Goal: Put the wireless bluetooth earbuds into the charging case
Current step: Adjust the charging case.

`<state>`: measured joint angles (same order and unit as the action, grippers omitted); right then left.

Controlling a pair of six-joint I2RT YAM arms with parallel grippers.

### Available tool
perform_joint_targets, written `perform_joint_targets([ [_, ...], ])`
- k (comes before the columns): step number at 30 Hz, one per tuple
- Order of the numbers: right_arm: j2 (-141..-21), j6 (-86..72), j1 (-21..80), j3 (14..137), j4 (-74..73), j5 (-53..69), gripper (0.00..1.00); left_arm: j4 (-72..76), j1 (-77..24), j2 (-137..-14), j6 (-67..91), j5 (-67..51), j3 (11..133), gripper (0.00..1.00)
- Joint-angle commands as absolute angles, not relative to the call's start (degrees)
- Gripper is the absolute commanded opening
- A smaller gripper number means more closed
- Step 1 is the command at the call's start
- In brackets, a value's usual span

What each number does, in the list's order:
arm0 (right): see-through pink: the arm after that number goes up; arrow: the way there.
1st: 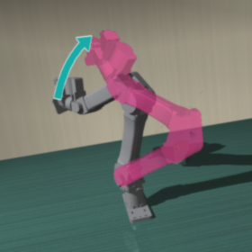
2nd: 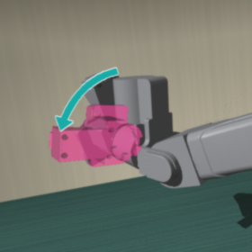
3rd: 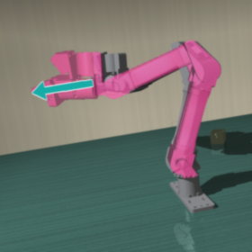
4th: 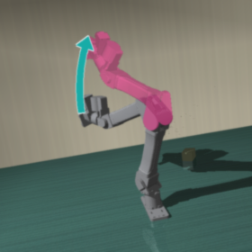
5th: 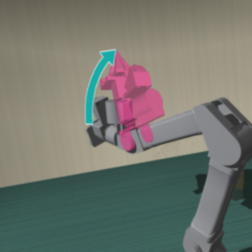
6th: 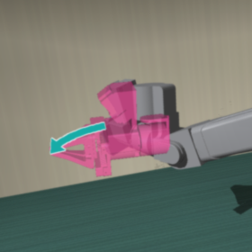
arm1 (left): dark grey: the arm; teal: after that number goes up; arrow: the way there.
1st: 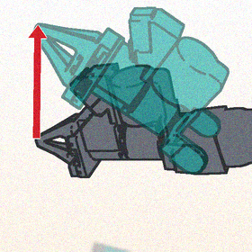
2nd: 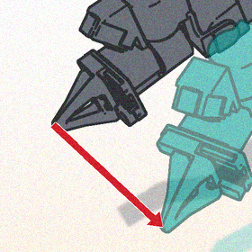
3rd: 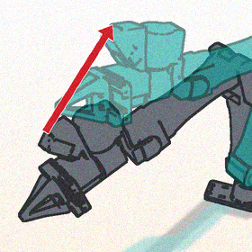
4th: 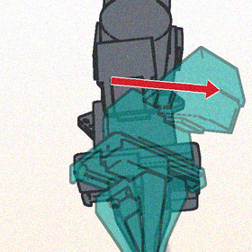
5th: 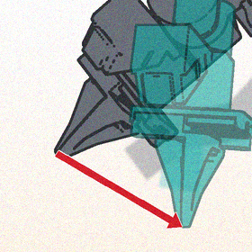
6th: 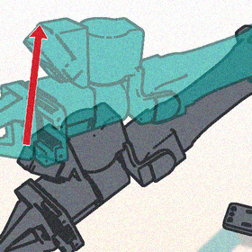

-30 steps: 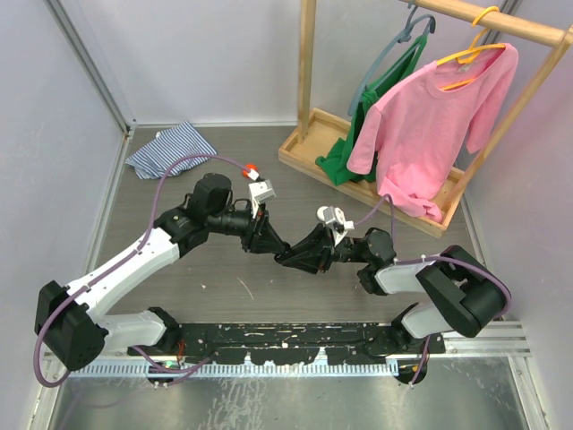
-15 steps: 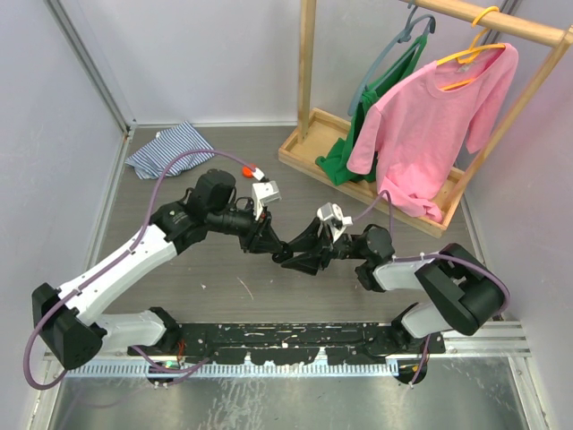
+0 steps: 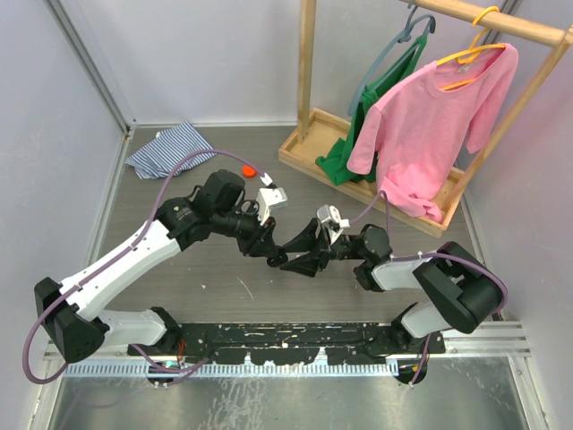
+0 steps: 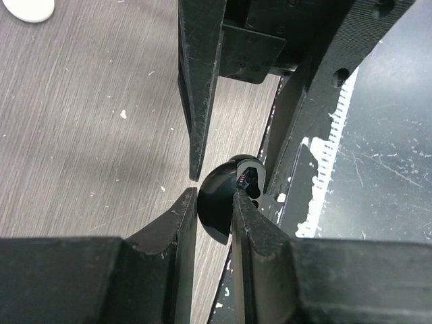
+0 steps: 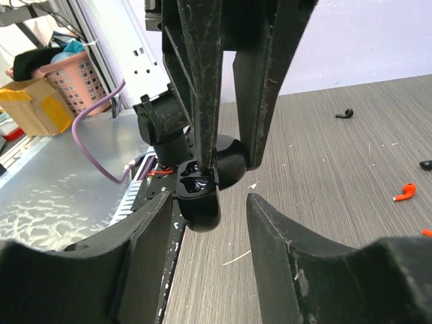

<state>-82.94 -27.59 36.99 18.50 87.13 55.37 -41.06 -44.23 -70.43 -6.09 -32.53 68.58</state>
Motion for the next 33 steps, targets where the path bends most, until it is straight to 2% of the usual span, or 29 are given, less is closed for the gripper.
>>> perform_joint_targets([
  [1,-81.3,-22.2,38.2,20.6,87.0,55.3,0.54,-43.0,-44.9,-71.3,-7.8,-31.0,72.0,0.13],
  [7,-79.6,-17.2,39.3,21.5,79.4,54.8,0.48,-43.4,-45.4,-71.8,-8.1,-30.5,72.7,0.13],
  [22,-79.9,-16.2,39.6,21.7,78.4,55.5,0.25,-45.8,-45.5,-72.3,-8.9,-30.0,74.0,0.17],
  [24,-79.9,-15.9,39.6,21.5,78.4,55.3,0.21,-46.1,-45.6,-72.3,-8.9,-29.6,74.1,0.23],
  [26,-79.7,-15.4,39.6,21.3,78.4,54.8,0.18,-46.1,-45.5,-72.3,-8.8,-28.7,74.2,0.33],
  [28,-79.5,-14.7,39.6,21.0,78.4,54.2,0.16,-45.7,-45.5,-71.8,-8.4,-27.6,73.9,0.43],
  [33,-78.8,-11.9,39.6,19.7,78.3,51.2,0.14,-44.5,-45.5,-69.7,-6.4,-22.9,73.2,0.59],
])
